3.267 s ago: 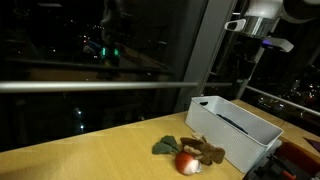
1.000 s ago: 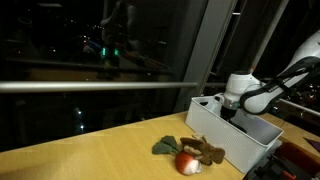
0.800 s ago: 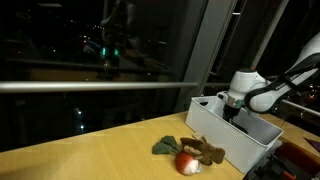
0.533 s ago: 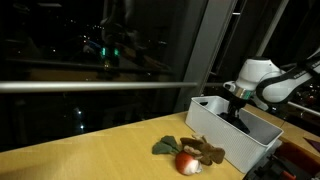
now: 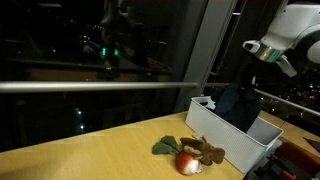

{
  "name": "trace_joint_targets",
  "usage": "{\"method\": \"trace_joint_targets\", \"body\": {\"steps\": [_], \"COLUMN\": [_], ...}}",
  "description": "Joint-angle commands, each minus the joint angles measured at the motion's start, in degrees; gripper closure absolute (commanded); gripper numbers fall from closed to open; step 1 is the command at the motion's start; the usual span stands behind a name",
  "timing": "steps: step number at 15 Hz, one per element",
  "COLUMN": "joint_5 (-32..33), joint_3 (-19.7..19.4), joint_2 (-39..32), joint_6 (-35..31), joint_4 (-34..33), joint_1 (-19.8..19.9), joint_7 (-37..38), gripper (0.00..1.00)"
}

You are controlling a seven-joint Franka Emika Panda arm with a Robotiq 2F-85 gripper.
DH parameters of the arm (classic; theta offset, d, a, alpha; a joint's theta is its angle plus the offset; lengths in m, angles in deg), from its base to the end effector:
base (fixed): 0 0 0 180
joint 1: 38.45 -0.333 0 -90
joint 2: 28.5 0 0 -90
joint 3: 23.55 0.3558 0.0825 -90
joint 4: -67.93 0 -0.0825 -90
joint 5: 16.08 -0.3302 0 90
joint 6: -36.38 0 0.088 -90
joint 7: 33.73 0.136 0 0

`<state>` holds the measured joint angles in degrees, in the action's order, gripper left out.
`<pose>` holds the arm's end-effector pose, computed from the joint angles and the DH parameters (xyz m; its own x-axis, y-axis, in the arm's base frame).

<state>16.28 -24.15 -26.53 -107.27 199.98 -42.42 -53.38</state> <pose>0.4939 0.0238 0.4315 0.6819 0.7314 -0.0066 0.6615 -0.6129 0.4322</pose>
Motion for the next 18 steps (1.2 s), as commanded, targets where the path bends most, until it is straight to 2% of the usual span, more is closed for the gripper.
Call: {"method": "trace_joint_targets", "body": {"steps": [1,3,6,10,13,18], "joint_5": [1.1,0.4,1.4,4.0,4.0,-3.7], "joint_3": [5.0,8.6,14.1,19.7,20.5,20.5], "joint_2": [7.9,7.9,3.9,-4.7,-11.5,-18.4], "joint_6": [11.1,18.3,28.5,38.4,40.8,38.5], "joint_4": [-3.2,-8.7,-19.1,-32.6,-39.6,-42.3], "joint_1": [-2.0,-4.0,-7.4,-11.8,-14.3,-16.7], "joint_7": [0.4,-0.3,-0.7,-0.4,-2.0,-2.0], "gripper": [0.97,0.97,0.97,0.97,0.97,0.97]}}
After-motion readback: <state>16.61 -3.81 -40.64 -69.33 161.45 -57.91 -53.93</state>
